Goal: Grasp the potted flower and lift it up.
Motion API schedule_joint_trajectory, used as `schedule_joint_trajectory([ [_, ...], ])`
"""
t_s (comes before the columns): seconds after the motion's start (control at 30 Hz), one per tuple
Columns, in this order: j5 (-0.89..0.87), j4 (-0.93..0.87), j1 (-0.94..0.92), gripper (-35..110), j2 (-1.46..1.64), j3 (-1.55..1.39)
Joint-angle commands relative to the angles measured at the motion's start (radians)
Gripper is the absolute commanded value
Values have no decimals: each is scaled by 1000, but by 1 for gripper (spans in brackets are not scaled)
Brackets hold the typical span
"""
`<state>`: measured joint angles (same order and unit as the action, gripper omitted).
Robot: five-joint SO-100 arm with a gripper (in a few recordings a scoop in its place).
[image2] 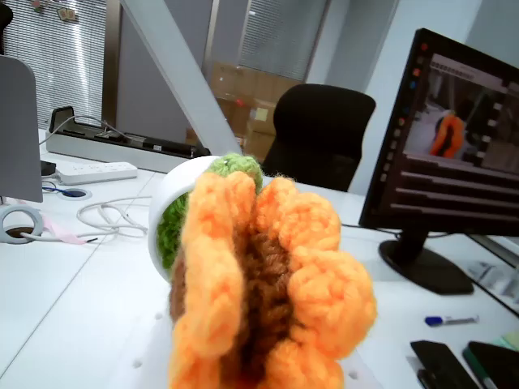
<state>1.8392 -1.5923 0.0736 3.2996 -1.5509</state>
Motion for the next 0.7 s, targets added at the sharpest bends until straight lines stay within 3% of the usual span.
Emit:
schedule_joint_trajectory([
  [0.0, 3, -9, 3, 0, 2, 3],
  [0.67, -8, -11, 3, 0, 2, 5],
])
